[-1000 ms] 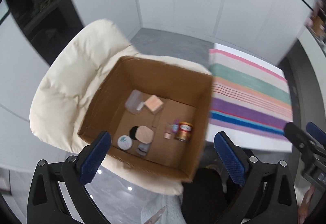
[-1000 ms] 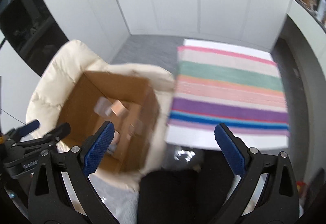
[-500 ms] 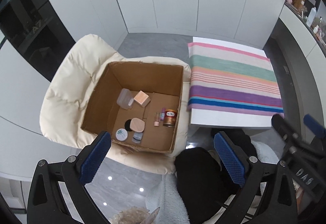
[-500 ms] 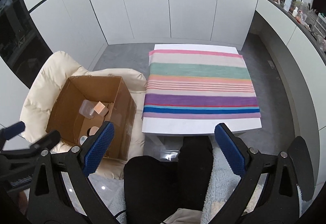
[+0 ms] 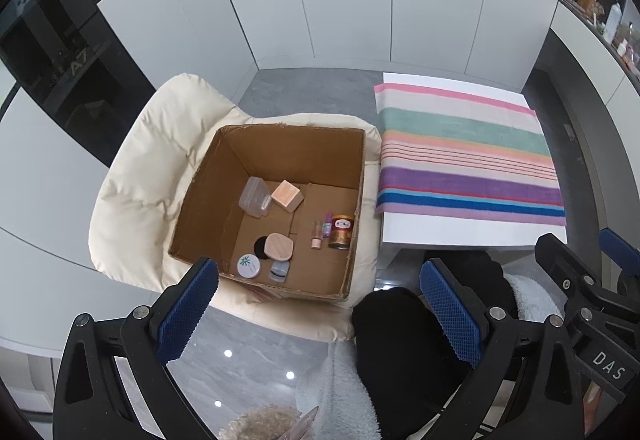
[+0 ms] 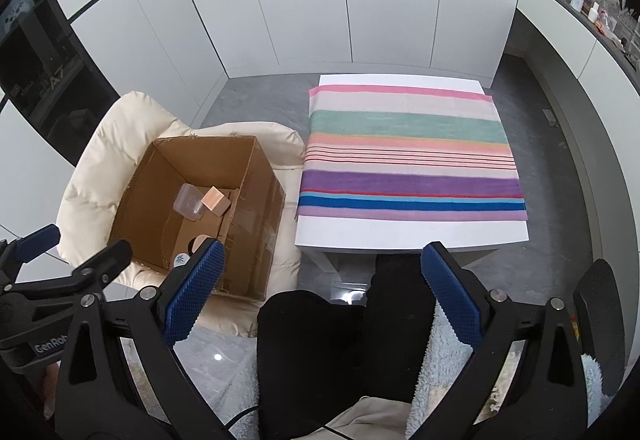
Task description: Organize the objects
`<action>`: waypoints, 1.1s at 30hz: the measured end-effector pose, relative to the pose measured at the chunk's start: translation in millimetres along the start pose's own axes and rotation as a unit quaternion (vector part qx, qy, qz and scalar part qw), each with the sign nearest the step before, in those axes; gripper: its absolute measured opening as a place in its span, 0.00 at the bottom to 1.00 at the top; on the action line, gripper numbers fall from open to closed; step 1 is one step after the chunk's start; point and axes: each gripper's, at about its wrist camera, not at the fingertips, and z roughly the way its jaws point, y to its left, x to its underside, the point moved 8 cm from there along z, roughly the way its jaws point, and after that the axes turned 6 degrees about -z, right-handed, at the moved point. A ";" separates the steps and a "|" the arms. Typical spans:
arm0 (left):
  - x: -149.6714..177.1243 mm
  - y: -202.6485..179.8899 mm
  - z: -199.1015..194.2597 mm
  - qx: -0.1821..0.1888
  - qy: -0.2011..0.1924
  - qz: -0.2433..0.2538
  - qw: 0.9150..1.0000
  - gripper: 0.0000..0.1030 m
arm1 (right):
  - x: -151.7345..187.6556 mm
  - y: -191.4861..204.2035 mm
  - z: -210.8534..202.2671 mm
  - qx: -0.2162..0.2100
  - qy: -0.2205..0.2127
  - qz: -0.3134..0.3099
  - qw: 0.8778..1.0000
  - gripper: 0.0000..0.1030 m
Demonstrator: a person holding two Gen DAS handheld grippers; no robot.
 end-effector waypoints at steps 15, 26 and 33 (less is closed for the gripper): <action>-0.2 -2.0 -2.8 0.002 -0.005 0.000 1.000 0.99 | 2.9 -3.8 4.5 0.002 0.010 -0.002 1.000 0.97; -0.8 -2.9 -4.9 -0.006 -0.011 0.006 1.000 0.99 | 2.4 -3.8 1.6 0.006 0.002 -0.005 1.000 0.97; -1.2 -4.4 -5.5 -0.011 -0.015 0.011 1.000 0.99 | 2.8 -4.4 1.5 0.006 0.002 -0.003 1.000 0.97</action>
